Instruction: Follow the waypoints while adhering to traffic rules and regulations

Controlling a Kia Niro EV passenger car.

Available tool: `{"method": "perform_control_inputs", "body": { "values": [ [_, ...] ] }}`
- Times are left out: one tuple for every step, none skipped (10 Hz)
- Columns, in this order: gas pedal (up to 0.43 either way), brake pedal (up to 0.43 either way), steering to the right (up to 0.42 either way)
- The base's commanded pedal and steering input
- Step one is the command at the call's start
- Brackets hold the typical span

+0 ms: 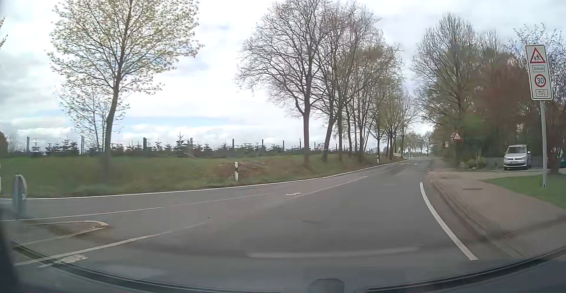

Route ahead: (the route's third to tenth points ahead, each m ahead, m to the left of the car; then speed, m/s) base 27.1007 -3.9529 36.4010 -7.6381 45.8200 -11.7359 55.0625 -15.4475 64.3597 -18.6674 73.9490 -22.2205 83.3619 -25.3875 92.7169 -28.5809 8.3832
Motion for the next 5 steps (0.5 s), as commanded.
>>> {"method": "perform_control_inputs", "body": {
  "values": [
    [0.047, 0.0, 0.126],
    [0.047, 0.0, 0.13],
    [0.047, 0.0, 0.137],
    [0.047, 0.0, 0.139],
    [0.047, 0.0, 0.137]
  ]
}}
